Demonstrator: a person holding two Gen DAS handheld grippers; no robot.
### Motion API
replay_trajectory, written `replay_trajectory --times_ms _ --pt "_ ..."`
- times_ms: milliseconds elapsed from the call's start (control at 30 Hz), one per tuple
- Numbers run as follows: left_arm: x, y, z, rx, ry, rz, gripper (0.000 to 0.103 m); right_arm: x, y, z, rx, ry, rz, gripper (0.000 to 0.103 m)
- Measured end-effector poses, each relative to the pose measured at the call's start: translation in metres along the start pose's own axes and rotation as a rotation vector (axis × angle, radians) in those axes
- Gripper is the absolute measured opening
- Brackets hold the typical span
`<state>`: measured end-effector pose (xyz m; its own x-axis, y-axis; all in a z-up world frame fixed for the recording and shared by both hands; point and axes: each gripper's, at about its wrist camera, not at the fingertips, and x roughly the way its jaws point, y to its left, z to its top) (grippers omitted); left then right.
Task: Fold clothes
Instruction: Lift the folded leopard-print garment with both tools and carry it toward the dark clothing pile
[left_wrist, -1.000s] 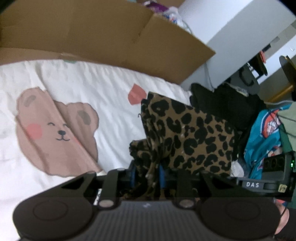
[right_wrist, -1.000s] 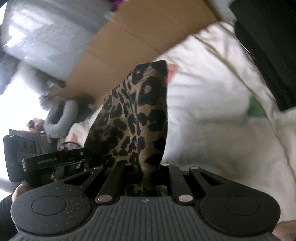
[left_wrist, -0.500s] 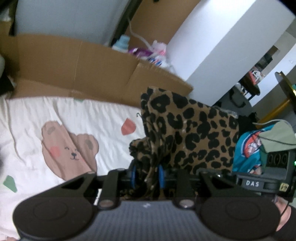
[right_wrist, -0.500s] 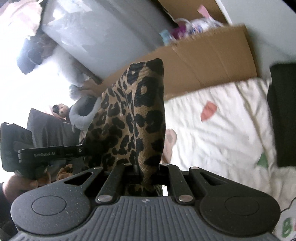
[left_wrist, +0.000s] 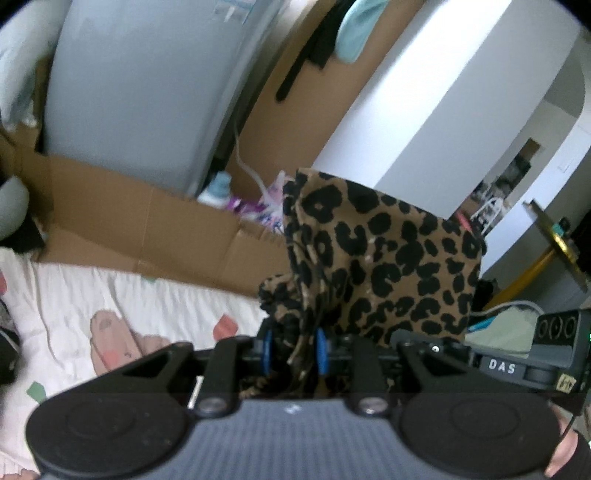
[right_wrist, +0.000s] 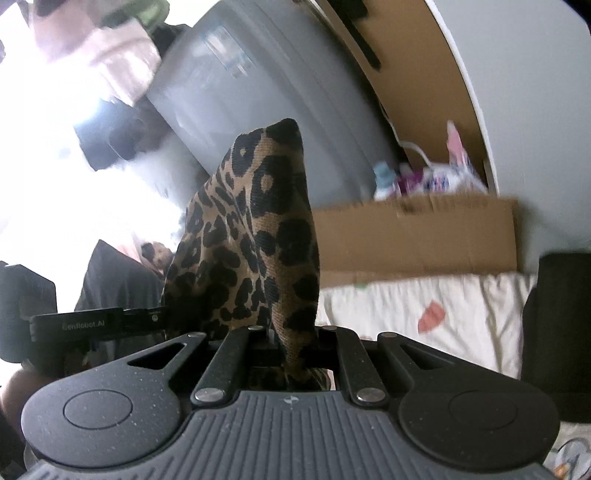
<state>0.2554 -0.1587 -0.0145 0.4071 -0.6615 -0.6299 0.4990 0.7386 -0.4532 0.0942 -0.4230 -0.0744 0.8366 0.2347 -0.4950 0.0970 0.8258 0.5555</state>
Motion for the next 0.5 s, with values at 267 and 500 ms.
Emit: replay_trajectory --times_ms 267,500 --pt "-0.040 -0.044 0.019 -0.006 -0.056 0.001 0.025 -0.051 0.035 0.035 -0.057 -0.047 -0.010 0.006" --pt "-0.054 -0.079 0.018 -0.013 -0.075 -0.037 0.026 -0.103 0.050 0.057 -0.107 -0.062 -0.042 0.006"
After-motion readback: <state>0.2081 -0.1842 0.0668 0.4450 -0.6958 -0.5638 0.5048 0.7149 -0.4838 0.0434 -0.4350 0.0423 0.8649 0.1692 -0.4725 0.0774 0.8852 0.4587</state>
